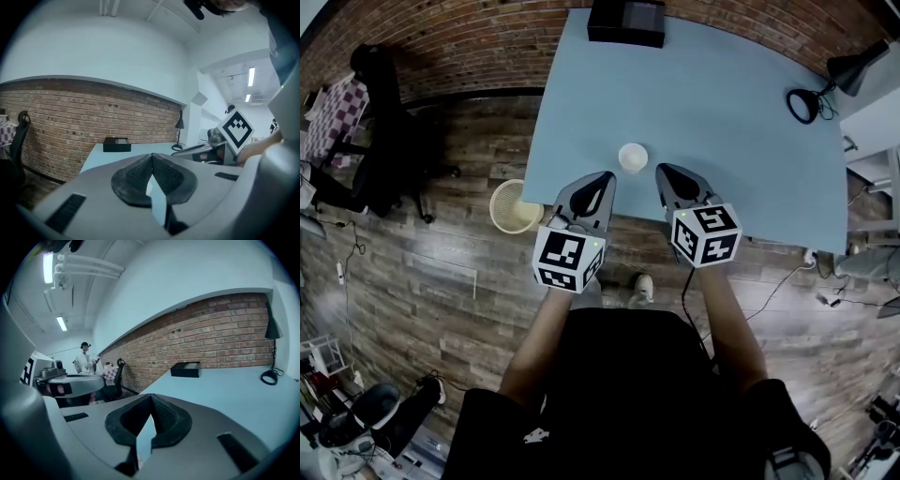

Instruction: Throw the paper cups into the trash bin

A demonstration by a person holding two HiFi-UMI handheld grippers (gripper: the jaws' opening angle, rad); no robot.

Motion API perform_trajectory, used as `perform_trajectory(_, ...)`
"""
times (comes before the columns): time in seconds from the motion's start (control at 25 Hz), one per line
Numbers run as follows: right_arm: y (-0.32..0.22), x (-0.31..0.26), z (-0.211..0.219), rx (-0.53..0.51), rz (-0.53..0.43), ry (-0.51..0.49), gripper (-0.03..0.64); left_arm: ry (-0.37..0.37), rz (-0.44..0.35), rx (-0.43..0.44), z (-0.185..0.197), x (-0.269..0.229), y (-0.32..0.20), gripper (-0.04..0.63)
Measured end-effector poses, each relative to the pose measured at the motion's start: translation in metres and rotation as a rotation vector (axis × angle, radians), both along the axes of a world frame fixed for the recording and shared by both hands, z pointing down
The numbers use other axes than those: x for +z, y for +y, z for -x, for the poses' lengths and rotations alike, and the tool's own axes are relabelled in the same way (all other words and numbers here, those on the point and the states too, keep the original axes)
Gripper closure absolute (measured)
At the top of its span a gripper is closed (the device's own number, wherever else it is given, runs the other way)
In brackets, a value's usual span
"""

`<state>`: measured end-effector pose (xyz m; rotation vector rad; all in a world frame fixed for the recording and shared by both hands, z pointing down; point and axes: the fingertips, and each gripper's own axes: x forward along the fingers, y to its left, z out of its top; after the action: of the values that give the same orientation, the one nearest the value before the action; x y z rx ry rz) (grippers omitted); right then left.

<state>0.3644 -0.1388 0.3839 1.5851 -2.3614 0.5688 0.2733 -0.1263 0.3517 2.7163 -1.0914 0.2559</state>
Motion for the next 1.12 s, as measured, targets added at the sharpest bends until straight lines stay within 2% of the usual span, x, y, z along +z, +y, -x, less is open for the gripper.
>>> perform_trajectory(0.2, -0.019, 0.036, 0.002, 0.068, 0.105, 0.064, 0.614, 0.017, 0.015, 0.013, 0.020, 0.007, -0.017, 0.588)
perform_trajectory(0.68, -0.061, 0.118, -0.008, 0.189, 0.290, 0.108, 0.611, 0.022, 0.102, 0.047, 0.048, 0.043, -0.037, 0.588)
perform_trajectory(0.88, -0.076, 0.142, -0.013, 0.234, 0.328, 0.127, 0.534, 0.010, 0.121, 0.053, 0.061, 0.051, -0.042, 0.588)
perform_trajectory(1.12, -0.081, 0.172, -0.014, 0.270, 0.392, 0.137, 0.517, 0.007, 0.132, 0.056, 0.074, 0.055, -0.049, 0.588)
